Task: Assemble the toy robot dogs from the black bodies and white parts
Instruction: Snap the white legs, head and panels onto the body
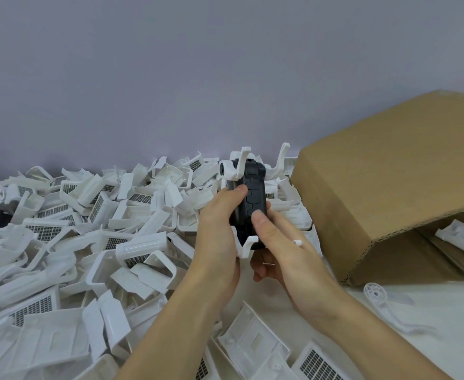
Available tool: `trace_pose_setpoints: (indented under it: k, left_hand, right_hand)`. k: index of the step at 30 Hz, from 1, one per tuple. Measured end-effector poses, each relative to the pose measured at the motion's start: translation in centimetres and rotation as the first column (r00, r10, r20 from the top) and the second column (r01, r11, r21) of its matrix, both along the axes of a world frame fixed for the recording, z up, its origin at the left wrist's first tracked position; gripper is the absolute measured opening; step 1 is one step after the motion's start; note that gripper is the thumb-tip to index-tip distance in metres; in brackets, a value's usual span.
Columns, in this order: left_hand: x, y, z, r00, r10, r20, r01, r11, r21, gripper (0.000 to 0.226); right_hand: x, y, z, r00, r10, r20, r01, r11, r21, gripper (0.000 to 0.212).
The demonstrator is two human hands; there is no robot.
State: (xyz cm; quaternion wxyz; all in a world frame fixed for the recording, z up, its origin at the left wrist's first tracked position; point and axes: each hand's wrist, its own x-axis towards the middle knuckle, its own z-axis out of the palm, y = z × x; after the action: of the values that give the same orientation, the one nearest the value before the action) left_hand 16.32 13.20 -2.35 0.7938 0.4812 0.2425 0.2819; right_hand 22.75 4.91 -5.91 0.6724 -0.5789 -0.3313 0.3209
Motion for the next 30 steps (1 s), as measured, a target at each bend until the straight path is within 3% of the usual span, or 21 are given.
trace_pose_setpoints:
  k: [6, 18, 24, 26, 28, 30]
  left_hand:
    - [-0.14, 0.05, 0.08, 1.0, -0.018, 0.021, 0.018, 1.0, -0.006, 0.027]
    - [-0.01, 0.12, 0.1, 1.0, -0.026, 0.009, 0.026, 1.0, -0.008, 0.033]
    - [-0.16, 0.26, -0.07, 0.999, -0.028, 0.041, 0.029, 0.999, -0.039, 0.034]
    - [-0.1, 0.33, 0.01, 0.992, 0.029, 0.119, -0.017, 0.995, -0.103, 0.034]
    - [-0.06, 0.63, 0.12, 0.965, 0.137, 0.222, -0.097, 0.979, -0.181, 0.031]
    - [-0.2, 0.92, 0.21, 0.934, 0.193, 0.3, -0.12, 0.962, -0.246, 0.033]
  right_hand:
    - [0.19, -0.18, -0.27, 0.999, 0.035, -0.006, -0.035, 0.999, -0.018, 0.051]
    - [-0.02, -0.05, -0.28, 0.999, 0.011, -0.041, -0.012, 1.0, -0.012, 0.054]
    - [-0.03, -0.41, 0.04, 0.999, 0.034, 0.031, -0.035, 0.999, 0.027, 0.048]
    - [0.04, -0.65, 0.22, 0.994, 0.045, 0.102, -0.05, 0.998, 0.047, 0.047]
    - [0.3, -0.64, 0.18, 0.99, -0.032, 0.135, 0.019, 0.995, 0.095, 0.053]
    - [0.75, -0.51, 0.08, 0.957, -0.216, 0.194, 0.193, 0.972, 0.131, 0.053]
